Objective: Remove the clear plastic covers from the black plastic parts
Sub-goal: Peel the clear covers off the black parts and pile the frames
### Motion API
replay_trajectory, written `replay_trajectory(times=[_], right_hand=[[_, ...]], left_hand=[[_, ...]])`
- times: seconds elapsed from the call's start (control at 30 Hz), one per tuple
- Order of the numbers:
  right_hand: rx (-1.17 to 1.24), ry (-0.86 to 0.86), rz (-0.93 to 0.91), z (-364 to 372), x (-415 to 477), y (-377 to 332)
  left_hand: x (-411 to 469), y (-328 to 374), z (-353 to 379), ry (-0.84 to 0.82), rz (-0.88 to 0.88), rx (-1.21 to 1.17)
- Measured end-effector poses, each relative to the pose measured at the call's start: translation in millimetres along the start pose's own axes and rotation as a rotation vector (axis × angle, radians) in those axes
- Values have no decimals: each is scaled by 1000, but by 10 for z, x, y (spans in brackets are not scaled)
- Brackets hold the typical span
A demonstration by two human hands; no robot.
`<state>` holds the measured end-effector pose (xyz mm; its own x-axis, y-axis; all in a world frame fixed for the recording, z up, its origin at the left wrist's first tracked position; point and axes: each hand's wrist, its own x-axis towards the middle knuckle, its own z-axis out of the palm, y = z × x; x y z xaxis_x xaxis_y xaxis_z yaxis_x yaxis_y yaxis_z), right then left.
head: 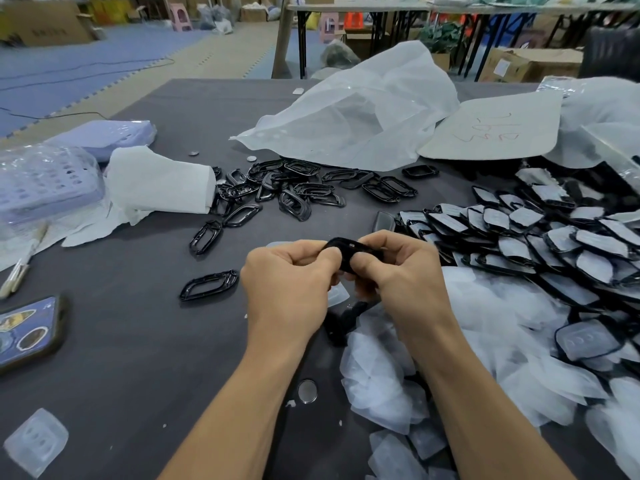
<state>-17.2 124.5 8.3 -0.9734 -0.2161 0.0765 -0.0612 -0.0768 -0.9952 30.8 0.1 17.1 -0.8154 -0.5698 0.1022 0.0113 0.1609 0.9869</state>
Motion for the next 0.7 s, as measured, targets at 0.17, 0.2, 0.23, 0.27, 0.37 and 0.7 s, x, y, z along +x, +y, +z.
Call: replay_trajectory(times=[0.17,0.2,0.23,0.27,0.37,0.7], right_hand=[[-65,-14,-20,4,-7,-2],[-75,-11,-28,5,-9,-2],[-77,-5,-33,8,-8,1],[-79,4,-36,12,-8,5],[-80,33,-36,33,-9,11],[162,-29,137,-8,23,-35]], left_hand=[[8,-2,-22,1,-42,-2],[15,0,-23,-11,-76,-23],[26,-3,-25,-32,-113,-48],[37,-7,-28,-64,-148,-74],[57,-1,-38,-146,-219,-165],[50,13,15,-120,-162,-198]])
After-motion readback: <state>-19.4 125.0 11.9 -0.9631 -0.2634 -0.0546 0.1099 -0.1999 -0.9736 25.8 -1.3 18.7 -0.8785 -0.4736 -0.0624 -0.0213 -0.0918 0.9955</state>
